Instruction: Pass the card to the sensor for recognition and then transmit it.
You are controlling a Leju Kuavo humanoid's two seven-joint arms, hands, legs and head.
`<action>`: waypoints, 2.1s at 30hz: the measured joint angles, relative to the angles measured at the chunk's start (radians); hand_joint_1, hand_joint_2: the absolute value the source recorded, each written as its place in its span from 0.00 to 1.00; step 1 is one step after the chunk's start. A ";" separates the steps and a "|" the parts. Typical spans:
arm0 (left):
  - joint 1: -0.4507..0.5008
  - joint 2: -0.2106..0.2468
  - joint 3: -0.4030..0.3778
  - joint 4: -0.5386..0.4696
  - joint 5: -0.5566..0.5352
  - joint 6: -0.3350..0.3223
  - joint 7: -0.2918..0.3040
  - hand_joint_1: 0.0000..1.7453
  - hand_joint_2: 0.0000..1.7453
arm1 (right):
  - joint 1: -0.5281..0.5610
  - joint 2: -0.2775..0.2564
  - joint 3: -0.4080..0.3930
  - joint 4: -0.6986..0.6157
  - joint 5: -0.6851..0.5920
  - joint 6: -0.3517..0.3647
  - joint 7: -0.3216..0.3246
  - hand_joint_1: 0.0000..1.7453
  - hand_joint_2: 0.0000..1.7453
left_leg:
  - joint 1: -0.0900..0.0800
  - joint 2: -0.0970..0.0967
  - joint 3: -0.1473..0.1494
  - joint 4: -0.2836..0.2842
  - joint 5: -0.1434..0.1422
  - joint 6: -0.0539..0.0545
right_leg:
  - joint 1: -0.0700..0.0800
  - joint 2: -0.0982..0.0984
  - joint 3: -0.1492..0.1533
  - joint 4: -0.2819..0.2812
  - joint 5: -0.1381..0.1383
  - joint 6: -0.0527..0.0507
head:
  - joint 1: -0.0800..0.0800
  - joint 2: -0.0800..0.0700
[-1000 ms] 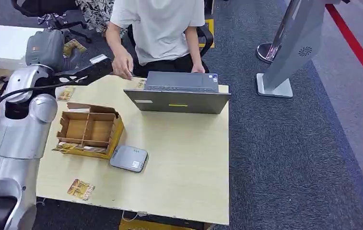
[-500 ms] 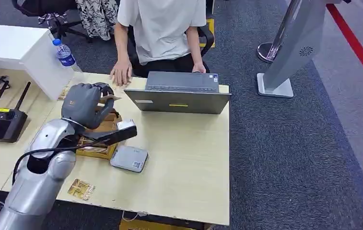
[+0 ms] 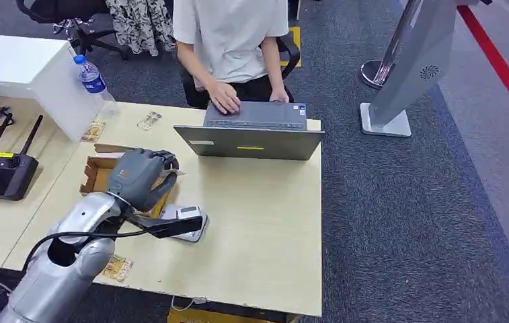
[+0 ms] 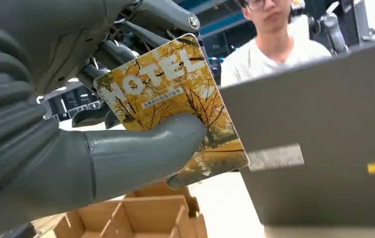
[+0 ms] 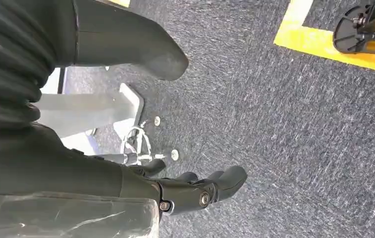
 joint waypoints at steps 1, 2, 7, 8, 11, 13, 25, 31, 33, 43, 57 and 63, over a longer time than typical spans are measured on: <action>-0.001 0.002 -0.004 0.003 0.000 -0.017 0.007 1.00 1.00 | 0.000 0.000 -0.001 0.000 0.002 0.000 0.000 0.00 1.00 | 0.000 0.000 0.000 0.000 0.000 0.000 | 0.000 0.000 0.000 0.000 0.000 0.000 | 0.000 0.000; -0.004 0.007 -0.011 0.007 0.000 -0.039 0.017 1.00 1.00 | 0.000 0.000 -0.001 0.000 0.003 0.001 0.000 0.00 1.00 | 0.000 0.000 0.000 0.000 0.000 0.000 | 0.000 0.000 0.000 0.000 0.000 0.000 | 0.000 0.000; -0.013 0.026 -0.039 0.044 -0.002 -0.097 0.052 1.00 1.00 | -0.001 0.000 -0.003 0.000 0.011 0.008 0.004 0.00 1.00 | 0.000 0.000 0.000 0.000 0.000 0.000 | 0.000 0.000 0.000 0.000 0.000 0.000 | 0.000 0.000; -0.015 0.029 -0.043 0.053 -0.003 -0.106 0.060 1.00 1.00 | -0.001 0.000 -0.003 0.000 0.012 0.008 0.004 0.00 1.00 | 0.000 0.000 0.000 0.000 0.000 0.000 | 0.000 0.000 0.000 0.000 0.000 0.000 | 0.000 0.000; -0.016 0.040 -0.058 0.080 -0.006 -0.128 0.084 1.00 1.00 | 0.000 0.000 -0.004 0.000 0.014 0.008 0.003 0.00 1.00 | 0.000 0.000 0.000 0.000 0.000 0.000 | 0.000 0.000 0.000 0.000 0.000 0.000 | 0.000 0.000; -0.017 0.049 -0.065 0.090 -0.009 -0.141 0.092 1.00 1.00 | -0.001 0.000 -0.004 0.000 0.014 0.006 -0.002 0.00 1.00 | 0.000 0.000 0.000 0.000 0.000 0.000 | 0.000 0.000 0.000 0.000 0.000 0.000 | 0.000 0.000; -0.024 0.082 -0.104 0.144 0.020 -0.191 0.090 1.00 1.00 | -0.006 0.000 -0.004 0.000 0.020 0.008 0.004 0.00 1.00 | 0.000 0.000 0.000 0.000 0.000 0.000 | 0.000 0.000 0.000 0.000 0.000 0.000 | 0.000 0.000; -0.004 0.080 -0.126 0.178 0.034 -0.177 0.051 1.00 1.00 | -0.005 0.000 -0.004 0.000 0.034 0.017 0.010 0.00 1.00 | 0.000 0.000 0.000 0.000 0.000 0.000 | 0.000 0.000 0.000 0.000 0.000 0.000 | 0.000 0.000; 0.004 0.080 -0.137 0.183 0.034 -0.170 0.037 1.00 1.00 | -0.005 0.000 -0.004 0.000 0.035 0.017 0.006 0.00 1.00 | 0.000 0.000 0.000 0.000 0.000 0.000 | 0.000 0.000 0.000 0.000 0.000 0.000 | 0.000 0.000; -0.001 0.076 -0.170 0.193 0.027 -0.162 0.030 1.00 1.00 | -0.009 0.000 -0.004 0.000 0.039 0.008 -0.030 0.00 1.00 | 0.000 0.000 0.000 0.000 0.000 0.000 | 0.000 0.000 0.000 0.000 0.000 0.000 | 0.000 0.000; -0.076 0.055 -0.137 0.104 0.030 -0.048 0.089 1.00 1.00 | -0.010 0.002 -0.004 0.000 0.031 -0.005 -0.076 0.00 1.00 | 0.000 -0.001 0.000 0.000 0.001 0.000 | 0.000 -0.001 0.000 0.000 0.000 0.000 | 0.000 0.000; -0.145 0.043 -0.061 0.008 0.046 -0.011 0.108 1.00 1.00 | -0.011 0.002 -0.004 0.001 0.042 0.000 -0.054 0.00 1.00 | 0.000 -0.001 0.001 0.000 0.001 0.000 | 0.000 -0.001 0.001 0.000 0.001 -0.001 | 0.000 0.000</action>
